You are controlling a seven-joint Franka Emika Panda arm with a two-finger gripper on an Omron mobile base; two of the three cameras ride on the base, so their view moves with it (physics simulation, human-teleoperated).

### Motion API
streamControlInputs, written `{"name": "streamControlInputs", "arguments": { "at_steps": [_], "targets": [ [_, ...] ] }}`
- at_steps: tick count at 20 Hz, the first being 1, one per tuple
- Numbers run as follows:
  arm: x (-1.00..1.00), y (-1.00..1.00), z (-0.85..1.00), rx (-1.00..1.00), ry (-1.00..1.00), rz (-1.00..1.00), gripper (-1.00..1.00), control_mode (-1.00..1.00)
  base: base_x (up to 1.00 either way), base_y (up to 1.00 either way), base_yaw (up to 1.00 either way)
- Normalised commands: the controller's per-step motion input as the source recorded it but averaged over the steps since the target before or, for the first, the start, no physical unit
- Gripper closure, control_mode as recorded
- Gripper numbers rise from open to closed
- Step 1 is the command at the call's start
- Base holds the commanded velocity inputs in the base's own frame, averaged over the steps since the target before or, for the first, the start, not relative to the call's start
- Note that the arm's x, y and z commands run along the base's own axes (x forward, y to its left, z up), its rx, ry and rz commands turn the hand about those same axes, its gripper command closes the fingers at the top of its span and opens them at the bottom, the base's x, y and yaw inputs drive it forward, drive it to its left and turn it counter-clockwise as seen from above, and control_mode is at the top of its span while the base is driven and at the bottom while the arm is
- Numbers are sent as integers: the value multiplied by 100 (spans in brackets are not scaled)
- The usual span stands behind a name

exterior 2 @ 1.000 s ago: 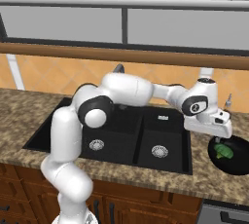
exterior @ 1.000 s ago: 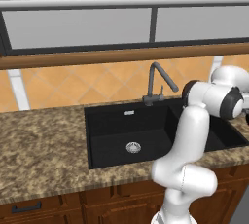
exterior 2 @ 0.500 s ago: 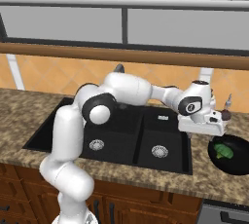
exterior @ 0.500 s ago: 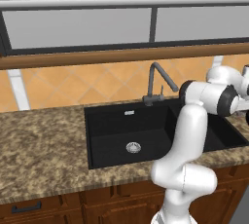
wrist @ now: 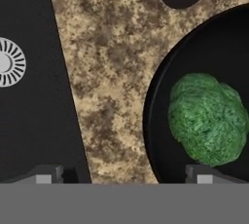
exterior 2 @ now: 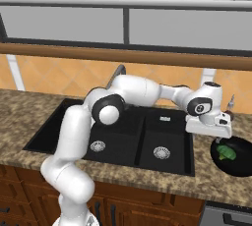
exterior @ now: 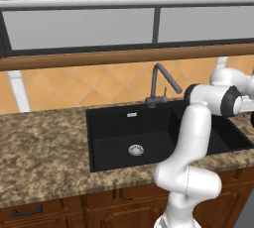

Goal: Pick the broccoli from the sink and place it in the bowl. Then pick the bowl and place it in the microwave. Then close the microwave door and press the start button.

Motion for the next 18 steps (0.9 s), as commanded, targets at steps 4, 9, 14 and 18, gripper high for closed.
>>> {"name": "streamControlInputs", "arguments": {
  "at_steps": [4, 9, 14, 18],
  "targets": [
    [4, 2, -32, 0, 0, 0, -100, -100, 0, 0, 0],
    [1, -5, -30, 0, 0, 0, -100, -100, 0, 0, 0],
    [1, -6, -33, 0, 0, 0, -100, -100, 0, 0, 0],
    [9, -11, -39, 0, 2, 0, -100, -100, 0, 0, 0]
  ]
}}
